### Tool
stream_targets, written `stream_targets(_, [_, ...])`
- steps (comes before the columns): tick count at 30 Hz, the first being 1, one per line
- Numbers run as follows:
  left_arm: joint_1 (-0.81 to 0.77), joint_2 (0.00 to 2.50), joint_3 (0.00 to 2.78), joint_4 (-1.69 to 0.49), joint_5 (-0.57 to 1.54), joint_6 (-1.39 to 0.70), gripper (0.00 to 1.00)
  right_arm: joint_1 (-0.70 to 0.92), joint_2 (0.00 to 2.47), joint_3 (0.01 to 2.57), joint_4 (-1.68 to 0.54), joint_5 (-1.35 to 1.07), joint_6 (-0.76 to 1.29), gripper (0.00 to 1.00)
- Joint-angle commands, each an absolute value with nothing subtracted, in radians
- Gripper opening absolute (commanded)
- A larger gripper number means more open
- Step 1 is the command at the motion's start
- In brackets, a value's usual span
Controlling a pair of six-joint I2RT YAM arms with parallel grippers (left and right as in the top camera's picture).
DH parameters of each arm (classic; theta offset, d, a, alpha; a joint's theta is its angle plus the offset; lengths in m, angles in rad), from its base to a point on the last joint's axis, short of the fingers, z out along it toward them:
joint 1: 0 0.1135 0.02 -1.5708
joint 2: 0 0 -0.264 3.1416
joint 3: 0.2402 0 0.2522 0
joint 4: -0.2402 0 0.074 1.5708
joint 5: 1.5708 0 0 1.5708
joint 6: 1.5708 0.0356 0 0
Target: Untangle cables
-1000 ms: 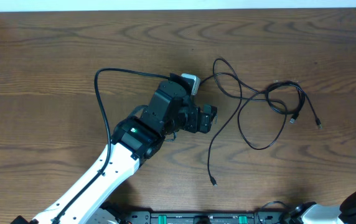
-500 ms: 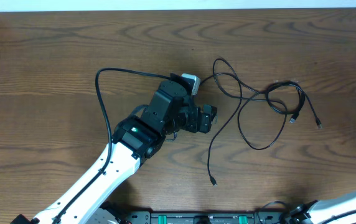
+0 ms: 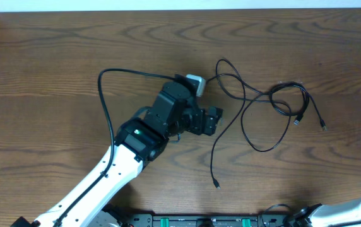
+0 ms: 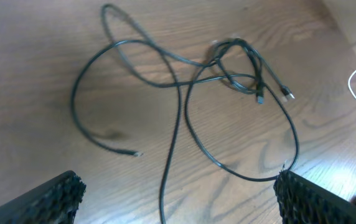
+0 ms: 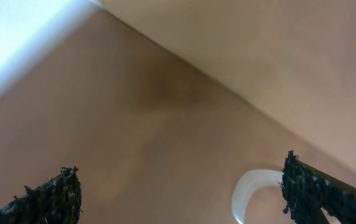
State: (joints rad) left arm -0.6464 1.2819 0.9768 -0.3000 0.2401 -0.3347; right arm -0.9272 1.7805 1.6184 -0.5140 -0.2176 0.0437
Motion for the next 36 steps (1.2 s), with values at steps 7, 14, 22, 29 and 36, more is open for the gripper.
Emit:
stream_targets(7, [-0.757,1.451,0.986,-0.083,0.098,-0.207,0.98,-0.921,1.492,1.631,-0.551,-0.464,0.303,0.99])
stream_targets(14, [-0.759,1.683,0.994,0.194,0.142,-0.234,0.98,-0.901,1.423,1.631,-0.829,-0.51,0.342,0.99])
stream_targets(22, [-0.749,1.724,1.053,0.104,0.145,-0.234,0.98,-0.692,1.479,1.533,-1.085,-0.532,0.335,0.99])
stream_targets(29, [-0.631,1.58,1.055,-0.096,0.144,-0.268,0.98,-0.433,1.555,1.344,-0.972,-0.527,0.344,0.99])
stream_targets(36, [-0.393,1.387,1.054,-0.277,0.138,-0.268,0.98,-0.257,1.702,1.204,-0.65,-0.53,0.456,0.95])
